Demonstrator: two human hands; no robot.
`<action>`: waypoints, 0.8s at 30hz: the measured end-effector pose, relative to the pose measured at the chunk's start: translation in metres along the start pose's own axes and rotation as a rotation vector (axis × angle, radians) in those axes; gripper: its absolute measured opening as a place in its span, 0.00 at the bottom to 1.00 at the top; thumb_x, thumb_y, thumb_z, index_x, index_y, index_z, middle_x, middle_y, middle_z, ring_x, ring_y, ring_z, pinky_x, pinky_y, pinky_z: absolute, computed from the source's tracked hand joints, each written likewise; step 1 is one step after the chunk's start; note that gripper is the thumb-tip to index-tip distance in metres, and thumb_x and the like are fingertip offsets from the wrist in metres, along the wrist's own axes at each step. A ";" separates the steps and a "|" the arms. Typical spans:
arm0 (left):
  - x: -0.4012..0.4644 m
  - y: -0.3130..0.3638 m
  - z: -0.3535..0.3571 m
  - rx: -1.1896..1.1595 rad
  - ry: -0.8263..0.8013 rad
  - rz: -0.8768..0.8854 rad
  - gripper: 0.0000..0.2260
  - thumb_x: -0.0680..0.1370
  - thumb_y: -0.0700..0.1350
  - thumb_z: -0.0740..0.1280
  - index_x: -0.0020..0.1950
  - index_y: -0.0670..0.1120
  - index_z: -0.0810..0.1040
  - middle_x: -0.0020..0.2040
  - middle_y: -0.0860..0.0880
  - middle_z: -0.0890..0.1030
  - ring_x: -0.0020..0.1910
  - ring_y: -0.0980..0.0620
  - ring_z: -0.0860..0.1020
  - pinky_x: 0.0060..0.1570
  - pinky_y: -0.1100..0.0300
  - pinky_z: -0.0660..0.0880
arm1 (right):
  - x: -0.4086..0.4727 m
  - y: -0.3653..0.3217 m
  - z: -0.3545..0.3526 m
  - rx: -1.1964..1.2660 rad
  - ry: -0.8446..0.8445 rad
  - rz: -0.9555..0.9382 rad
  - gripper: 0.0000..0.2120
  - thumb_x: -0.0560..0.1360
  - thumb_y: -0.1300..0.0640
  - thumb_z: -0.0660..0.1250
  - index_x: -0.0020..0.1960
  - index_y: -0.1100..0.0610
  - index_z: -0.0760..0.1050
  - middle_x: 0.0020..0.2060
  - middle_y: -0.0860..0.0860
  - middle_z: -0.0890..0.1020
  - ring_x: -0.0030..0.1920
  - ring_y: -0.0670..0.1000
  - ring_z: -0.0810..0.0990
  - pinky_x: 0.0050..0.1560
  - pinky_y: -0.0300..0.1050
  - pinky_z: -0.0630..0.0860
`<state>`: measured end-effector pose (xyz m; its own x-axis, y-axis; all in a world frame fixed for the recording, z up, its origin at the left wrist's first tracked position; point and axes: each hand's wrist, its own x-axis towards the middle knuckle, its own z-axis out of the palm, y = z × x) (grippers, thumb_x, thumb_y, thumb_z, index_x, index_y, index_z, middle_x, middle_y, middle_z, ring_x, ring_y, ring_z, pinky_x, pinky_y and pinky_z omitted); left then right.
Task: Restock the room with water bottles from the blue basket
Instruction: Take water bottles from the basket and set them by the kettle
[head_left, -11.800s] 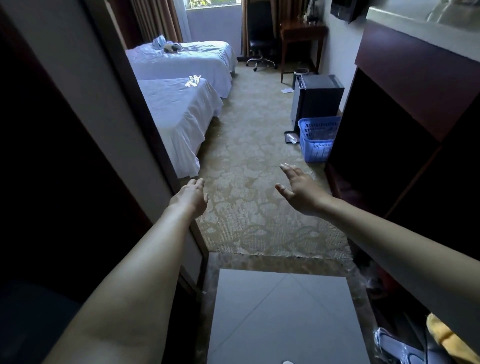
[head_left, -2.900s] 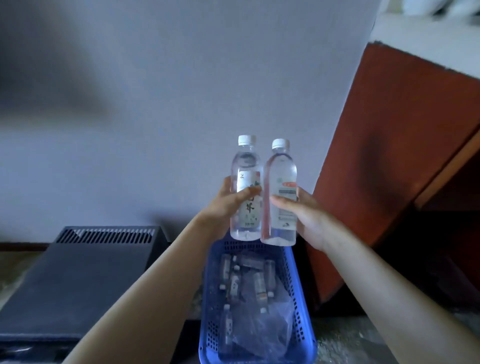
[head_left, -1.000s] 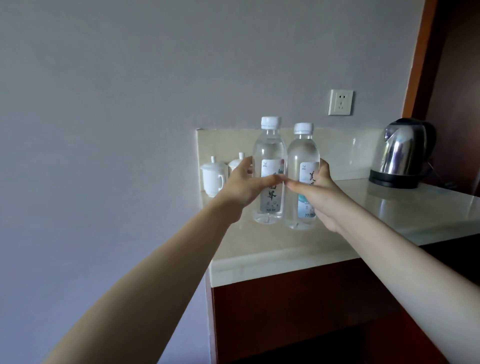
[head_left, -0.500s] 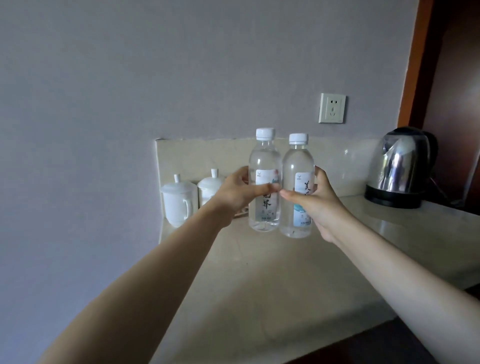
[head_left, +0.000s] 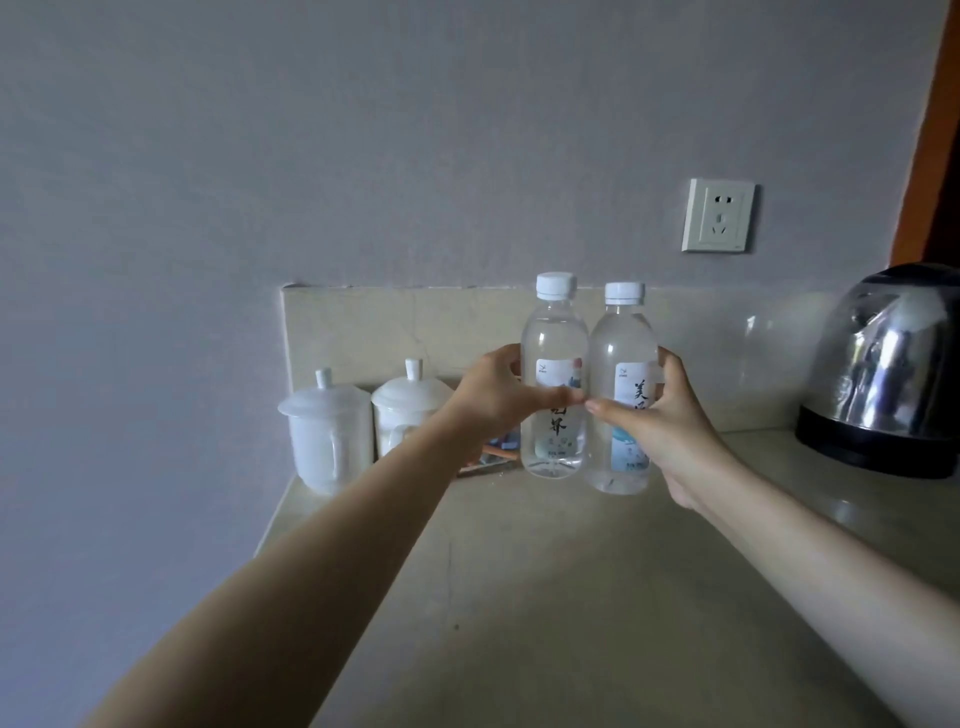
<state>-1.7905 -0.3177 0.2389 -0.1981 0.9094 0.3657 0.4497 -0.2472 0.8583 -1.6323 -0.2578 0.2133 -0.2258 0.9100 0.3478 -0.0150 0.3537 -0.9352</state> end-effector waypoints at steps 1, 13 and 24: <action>0.004 0.000 0.004 0.017 0.016 -0.006 0.18 0.67 0.48 0.77 0.53 0.47 0.78 0.49 0.49 0.83 0.48 0.52 0.82 0.52 0.55 0.79 | 0.005 0.001 -0.004 -0.007 -0.012 -0.006 0.40 0.67 0.60 0.75 0.71 0.46 0.57 0.56 0.50 0.77 0.54 0.51 0.78 0.44 0.43 0.74; 0.053 -0.003 0.042 0.185 0.153 -0.037 0.12 0.67 0.48 0.77 0.45 0.52 0.77 0.41 0.55 0.81 0.43 0.55 0.80 0.48 0.59 0.79 | 0.059 0.027 -0.027 0.001 -0.072 -0.047 0.47 0.56 0.45 0.80 0.69 0.45 0.59 0.60 0.48 0.76 0.58 0.50 0.77 0.59 0.53 0.76; 0.058 -0.019 0.037 0.251 0.241 -0.085 0.15 0.67 0.47 0.77 0.51 0.47 0.81 0.48 0.49 0.84 0.48 0.51 0.82 0.54 0.50 0.79 | 0.078 0.049 -0.006 0.044 -0.132 -0.067 0.45 0.59 0.49 0.80 0.68 0.45 0.59 0.57 0.47 0.78 0.55 0.49 0.78 0.58 0.52 0.77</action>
<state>-1.7788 -0.2477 0.2307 -0.4308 0.8106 0.3967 0.6168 -0.0564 0.7851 -1.6450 -0.1678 0.1947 -0.3492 0.8472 0.4004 -0.0764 0.4002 -0.9132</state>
